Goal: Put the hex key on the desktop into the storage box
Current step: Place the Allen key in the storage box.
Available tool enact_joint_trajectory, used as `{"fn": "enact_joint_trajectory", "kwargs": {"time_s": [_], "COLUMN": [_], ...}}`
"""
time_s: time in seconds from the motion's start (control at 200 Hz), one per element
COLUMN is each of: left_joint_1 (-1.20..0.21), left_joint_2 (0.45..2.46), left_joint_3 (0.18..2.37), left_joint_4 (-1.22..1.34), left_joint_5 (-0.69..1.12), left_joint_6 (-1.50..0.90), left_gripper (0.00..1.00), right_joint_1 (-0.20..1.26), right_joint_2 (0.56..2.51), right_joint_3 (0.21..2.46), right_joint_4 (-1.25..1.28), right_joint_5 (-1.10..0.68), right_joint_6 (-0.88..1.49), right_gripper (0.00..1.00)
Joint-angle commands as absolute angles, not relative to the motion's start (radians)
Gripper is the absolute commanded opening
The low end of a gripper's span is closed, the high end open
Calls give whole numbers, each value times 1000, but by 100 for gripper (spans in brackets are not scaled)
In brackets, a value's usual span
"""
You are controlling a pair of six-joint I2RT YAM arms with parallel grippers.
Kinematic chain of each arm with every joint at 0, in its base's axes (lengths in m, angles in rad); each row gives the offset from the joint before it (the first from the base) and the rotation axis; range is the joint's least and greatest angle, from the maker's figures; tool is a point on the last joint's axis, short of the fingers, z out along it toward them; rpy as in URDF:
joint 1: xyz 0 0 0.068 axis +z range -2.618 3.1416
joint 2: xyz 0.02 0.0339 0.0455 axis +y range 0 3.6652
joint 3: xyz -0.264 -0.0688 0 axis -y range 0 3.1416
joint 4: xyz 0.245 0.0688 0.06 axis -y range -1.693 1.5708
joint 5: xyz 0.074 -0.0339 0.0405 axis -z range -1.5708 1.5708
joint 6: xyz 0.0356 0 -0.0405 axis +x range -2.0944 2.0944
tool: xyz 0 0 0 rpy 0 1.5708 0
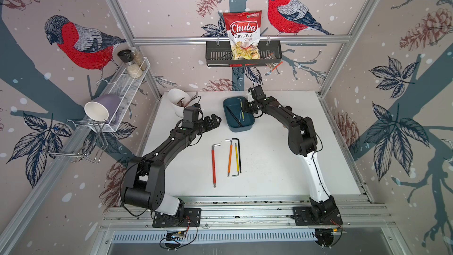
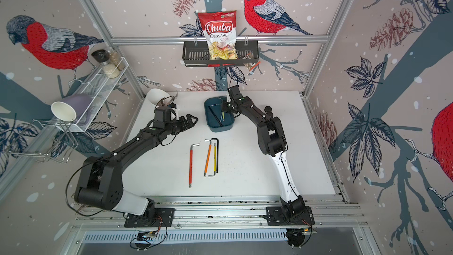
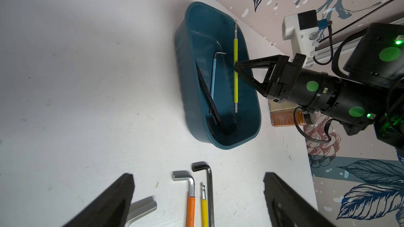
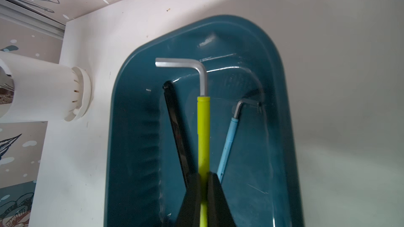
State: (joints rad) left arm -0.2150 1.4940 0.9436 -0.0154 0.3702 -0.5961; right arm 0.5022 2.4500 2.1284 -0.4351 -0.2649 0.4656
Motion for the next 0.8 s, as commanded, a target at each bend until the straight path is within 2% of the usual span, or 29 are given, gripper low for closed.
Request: {"fn": "enact_joint_trajectory", "kwargs": {"time_s": [0.0,0.07,0.19,0.35,0.5,0.615,0.79], "left_joint_1": [-212,-212,-213,-221,-232,-252,-326], "left_joint_2": [1486,1480,1456,1407,1335,1281,1223], "left_joint_3": [943,941,933,933,920,906,911], "left_joint_4": [-39,-48,-74,-153,-224,-258,-323], "left_joint_5": [376,377,363,338,283,234,187], "left_joint_6": [-575,-571,-562,-504,-474,-477,-476], "left_gripper": [96,96,96,96,96,96,96], "right_joint_1": [504,506,508,525,575,623,696], "right_joint_2": [2448,2434,2379,2256,2099,1945,1744], "right_joint_3": [2133,2129,2102,2013,1843,1624,1291], "right_joint_4": [-436,-435,-424,-416,-397,-370,-215], "right_joint_5": [-290,-291,-289,-263,-159,-34,-39], "right_joint_6": [438,430,417,405,397,469,552], "right_gripper": [34,48,55,57,57,57,58]}}
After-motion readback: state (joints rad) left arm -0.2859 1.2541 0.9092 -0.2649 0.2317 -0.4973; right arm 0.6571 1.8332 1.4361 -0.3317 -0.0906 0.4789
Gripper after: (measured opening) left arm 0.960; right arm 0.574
